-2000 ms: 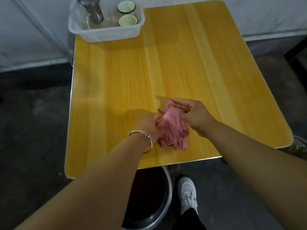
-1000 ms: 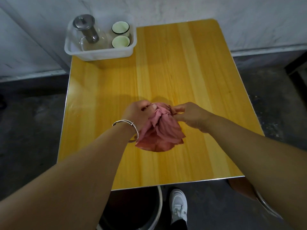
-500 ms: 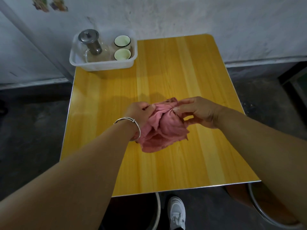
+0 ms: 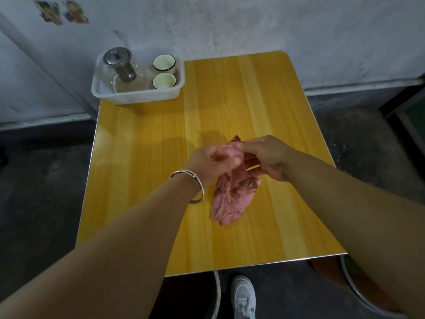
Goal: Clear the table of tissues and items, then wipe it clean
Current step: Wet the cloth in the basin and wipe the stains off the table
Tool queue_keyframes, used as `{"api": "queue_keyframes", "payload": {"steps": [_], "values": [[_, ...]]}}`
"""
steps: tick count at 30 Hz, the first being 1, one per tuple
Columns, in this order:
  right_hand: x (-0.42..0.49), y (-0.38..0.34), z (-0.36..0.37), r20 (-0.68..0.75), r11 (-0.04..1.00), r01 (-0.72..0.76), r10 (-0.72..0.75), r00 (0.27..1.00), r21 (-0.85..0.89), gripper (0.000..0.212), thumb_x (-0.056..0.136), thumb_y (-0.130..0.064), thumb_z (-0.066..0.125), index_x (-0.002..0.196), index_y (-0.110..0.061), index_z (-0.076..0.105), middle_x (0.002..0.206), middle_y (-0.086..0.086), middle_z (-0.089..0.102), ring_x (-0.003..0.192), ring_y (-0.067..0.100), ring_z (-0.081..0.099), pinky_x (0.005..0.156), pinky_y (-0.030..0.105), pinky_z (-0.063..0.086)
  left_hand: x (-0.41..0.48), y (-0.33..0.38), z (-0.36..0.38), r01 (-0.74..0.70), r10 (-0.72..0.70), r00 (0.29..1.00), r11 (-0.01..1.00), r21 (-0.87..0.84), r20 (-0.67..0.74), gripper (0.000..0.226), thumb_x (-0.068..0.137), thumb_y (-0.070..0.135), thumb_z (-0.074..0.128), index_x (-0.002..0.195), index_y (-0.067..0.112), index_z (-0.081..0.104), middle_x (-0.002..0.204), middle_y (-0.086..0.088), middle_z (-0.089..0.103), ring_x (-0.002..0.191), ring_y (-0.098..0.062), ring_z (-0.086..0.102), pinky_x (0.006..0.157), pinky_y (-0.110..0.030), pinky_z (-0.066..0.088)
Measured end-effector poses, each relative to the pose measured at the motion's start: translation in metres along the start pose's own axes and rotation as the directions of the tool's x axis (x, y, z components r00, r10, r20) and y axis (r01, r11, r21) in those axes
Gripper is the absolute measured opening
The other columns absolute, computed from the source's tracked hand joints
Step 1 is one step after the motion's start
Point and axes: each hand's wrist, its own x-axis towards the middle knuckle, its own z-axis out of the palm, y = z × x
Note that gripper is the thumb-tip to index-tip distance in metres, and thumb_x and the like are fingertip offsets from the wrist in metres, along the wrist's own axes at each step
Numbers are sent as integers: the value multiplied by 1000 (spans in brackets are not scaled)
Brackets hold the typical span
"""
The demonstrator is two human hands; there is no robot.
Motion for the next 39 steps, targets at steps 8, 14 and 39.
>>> {"api": "queue_keyframes", "payload": {"steps": [8, 14, 39], "values": [[1, 0, 1, 67, 986, -24, 13, 998, 163, 28, 80, 14, 58, 101, -5, 58, 80, 17, 66, 58, 16, 67, 62, 26, 58, 7, -3, 2, 132, -140, 987, 987, -92, -84, 23, 66, 16, 79, 78, 6, 62, 88, -17, 70, 84, -32, 69, 82, -46, 55], [3, 4, 3, 27, 985, 39, -35, 999, -169, 21, 71, 0, 75, 80, -12, 61, 78, 4, 62, 80, 18, 58, 73, 30, 46, -1, 9, 1, 138, -176, 982, 918, -373, -69, 12, 79, 0, 67, 91, 2, 69, 67, 1, 67, 50, -3, 63, 52, -13, 53], [-7, -28, -16, 4, 977, 209, -209, 978, -43, 14, 89, -23, 59, 77, -19, 53, 78, 0, 62, 65, 13, 57, 58, 27, 47, 0, 46, -14, -12, -13, 972, 994, 106, 233, 30, 78, -2, 59, 90, 23, 70, 83, 10, 64, 83, -5, 57, 71, -6, 42]]}}
